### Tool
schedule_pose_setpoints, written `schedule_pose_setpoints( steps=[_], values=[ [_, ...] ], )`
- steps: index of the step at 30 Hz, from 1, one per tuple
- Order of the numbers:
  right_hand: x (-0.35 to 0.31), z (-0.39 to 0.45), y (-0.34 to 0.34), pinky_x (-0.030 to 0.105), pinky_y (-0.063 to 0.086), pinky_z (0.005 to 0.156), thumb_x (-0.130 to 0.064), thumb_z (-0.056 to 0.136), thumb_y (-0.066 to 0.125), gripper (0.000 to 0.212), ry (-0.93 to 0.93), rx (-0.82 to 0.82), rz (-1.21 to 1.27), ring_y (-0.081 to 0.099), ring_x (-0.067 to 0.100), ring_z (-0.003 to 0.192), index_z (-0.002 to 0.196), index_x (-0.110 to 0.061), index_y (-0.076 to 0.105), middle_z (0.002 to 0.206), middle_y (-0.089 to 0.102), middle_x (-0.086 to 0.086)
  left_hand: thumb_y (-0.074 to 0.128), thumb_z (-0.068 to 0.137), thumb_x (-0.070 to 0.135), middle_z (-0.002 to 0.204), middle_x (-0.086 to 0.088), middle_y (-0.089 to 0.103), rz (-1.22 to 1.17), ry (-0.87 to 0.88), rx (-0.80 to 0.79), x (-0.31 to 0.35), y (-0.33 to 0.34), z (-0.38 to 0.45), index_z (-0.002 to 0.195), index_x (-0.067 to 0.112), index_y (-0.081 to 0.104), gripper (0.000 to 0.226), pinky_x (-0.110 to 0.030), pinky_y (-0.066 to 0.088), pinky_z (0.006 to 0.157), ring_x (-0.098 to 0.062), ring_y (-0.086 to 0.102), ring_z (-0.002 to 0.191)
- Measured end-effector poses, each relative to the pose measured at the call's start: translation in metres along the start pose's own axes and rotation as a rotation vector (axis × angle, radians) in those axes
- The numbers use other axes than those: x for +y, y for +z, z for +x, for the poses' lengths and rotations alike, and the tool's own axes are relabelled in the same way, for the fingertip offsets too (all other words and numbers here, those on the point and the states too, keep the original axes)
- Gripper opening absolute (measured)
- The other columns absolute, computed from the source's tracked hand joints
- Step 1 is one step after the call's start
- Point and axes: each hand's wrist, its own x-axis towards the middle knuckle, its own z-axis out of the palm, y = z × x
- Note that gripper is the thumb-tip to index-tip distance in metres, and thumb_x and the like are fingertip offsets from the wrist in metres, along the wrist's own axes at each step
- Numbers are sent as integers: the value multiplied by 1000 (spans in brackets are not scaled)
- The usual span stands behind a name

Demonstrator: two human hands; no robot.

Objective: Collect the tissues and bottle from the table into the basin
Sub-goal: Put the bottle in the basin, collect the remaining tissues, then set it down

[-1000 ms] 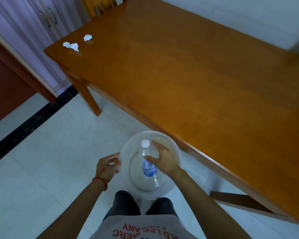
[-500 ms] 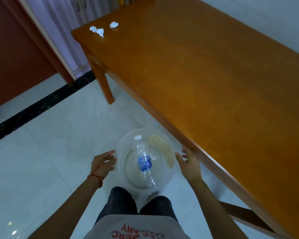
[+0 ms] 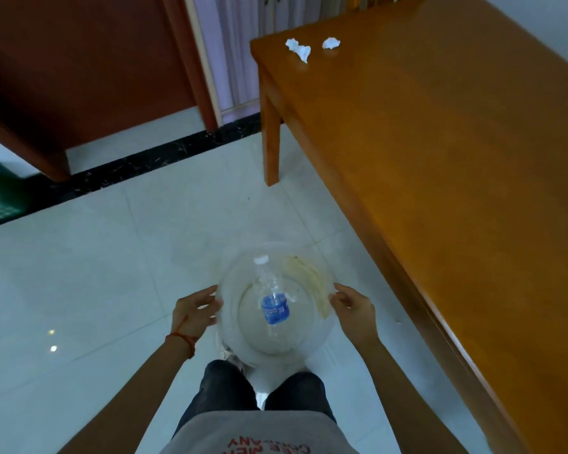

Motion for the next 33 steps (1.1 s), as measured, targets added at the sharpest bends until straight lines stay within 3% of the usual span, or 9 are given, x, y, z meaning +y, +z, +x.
schedule_pose_setpoints(
  steps=[3, 10, 21, 26, 30, 33],
  values=[
    [-28, 10, 20, 22, 44, 81, -11, 85, 60, 27, -34, -23, 1, 58, 19, 79, 112, -4, 62, 88, 66, 11, 61, 81, -2, 101, -20, 64, -39, -16, 31, 8, -25, 13, 118, 1, 58, 37, -35, 54, 73, -33, 59, 92],
    [-97, 45, 79, 24, 46, 83, -12, 84, 62, 30, -104, -37, -7, 60, 19, 82, 113, -6, 62, 95, 69, 13, 64, 79, -1, 101, -18, 64, -68, -23, 84, 39, -91, 59, 117, 1, 60, 38, -46, 51, 86, -32, 60, 92],
    [-192, 109, 141, 26, 48, 81, -11, 83, 63, 28, -190, -53, 23, 62, 21, 83, 110, -7, 64, 90, 66, 6, 66, 78, 2, 101, -17, 65, -109, -13, 151, 101, -159, 126, 117, 6, 60, 40, -43, 52, 85, -32, 61, 95],
    [-227, 158, 155, 28, 50, 83, -11, 83, 64, 28, -201, -57, 26, 62, 21, 83, 110, -6, 64, 90, 65, 6, 67, 78, 3, 102, -20, 66, -120, -26, 174, 130, -164, 173, 117, 5, 61, 40, -45, 53, 84, -33, 62, 95],
    [-254, 209, 161, 33, 52, 85, -12, 83, 63, 28, -192, -62, 39, 63, 23, 85, 110, -6, 64, 90, 66, 8, 67, 77, 2, 100, -19, 67, -130, -22, 170, 162, -159, 221, 116, 6, 62, 39, -35, 58, 71, -30, 62, 92],
    [-279, 246, 163, 33, 51, 86, -12, 83, 63, 27, -197, -56, 35, 62, 23, 84, 110, -6, 64, 88, 66, 6, 68, 77, 1, 99, -18, 67, -135, -21, 183, 193, -153, 253, 116, 6, 62, 40, -40, 56, 79, -30, 62, 92]
  ],
)
